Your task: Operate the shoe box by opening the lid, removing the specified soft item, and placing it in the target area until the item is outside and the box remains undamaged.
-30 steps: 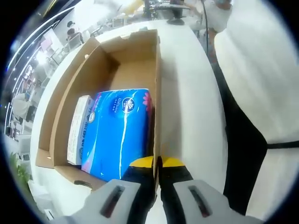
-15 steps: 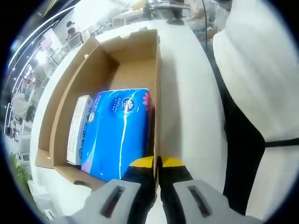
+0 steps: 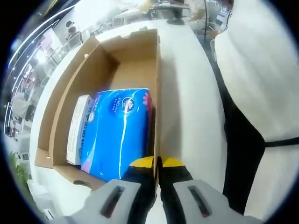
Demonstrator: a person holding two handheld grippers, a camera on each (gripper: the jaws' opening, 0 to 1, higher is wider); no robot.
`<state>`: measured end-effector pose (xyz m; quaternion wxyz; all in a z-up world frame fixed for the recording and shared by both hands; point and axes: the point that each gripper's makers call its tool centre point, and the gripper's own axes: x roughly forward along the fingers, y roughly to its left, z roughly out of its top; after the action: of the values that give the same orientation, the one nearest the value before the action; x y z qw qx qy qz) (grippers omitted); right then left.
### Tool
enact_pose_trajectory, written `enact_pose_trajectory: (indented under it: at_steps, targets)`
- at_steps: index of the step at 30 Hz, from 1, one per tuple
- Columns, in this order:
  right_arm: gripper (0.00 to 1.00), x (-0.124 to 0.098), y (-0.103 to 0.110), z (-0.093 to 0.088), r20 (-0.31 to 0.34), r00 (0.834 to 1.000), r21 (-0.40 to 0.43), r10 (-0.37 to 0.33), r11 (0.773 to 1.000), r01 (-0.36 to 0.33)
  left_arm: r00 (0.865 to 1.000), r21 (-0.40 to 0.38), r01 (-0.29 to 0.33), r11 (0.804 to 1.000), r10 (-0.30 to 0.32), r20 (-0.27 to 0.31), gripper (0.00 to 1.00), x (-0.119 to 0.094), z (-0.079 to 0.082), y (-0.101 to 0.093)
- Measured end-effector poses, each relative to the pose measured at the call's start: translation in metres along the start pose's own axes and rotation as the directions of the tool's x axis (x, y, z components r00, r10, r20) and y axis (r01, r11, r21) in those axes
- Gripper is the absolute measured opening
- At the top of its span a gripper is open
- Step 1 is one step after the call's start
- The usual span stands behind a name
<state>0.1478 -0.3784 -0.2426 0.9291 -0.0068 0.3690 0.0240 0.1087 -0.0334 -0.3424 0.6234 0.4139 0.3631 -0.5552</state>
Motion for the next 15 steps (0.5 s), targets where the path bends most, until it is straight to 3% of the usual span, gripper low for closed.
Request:
enact_pose_trajectory:
  at_steps: [3, 11, 15]
  targets:
    - [0.17, -0.004, -0.011, -0.001, -0.003, 0.999, -0.048, -0.035, 0.998, 0.034, 1.0, 0.005, -0.001, 1.0, 0.001, 0.002, 0.02, 0.0, 0.0, 0.0]
    - [0.17, -0.017, -0.041, -0.009, 0.001, 0.996, -0.012, -0.091, 0.996, 0.091, 1.0, 0.007, 0.001, 1.0, -0.001, 0.001, 0.02, -0.001, 0.0, 0.0]
    - [0.17, -0.022, -0.057, -0.022, 0.006, 0.994, 0.1, -0.108, 0.989, 0.107, 1.0, -0.002, 0.002, 1.0, -0.002, -0.001, 0.02, -0.001, 0.0, 0.0]
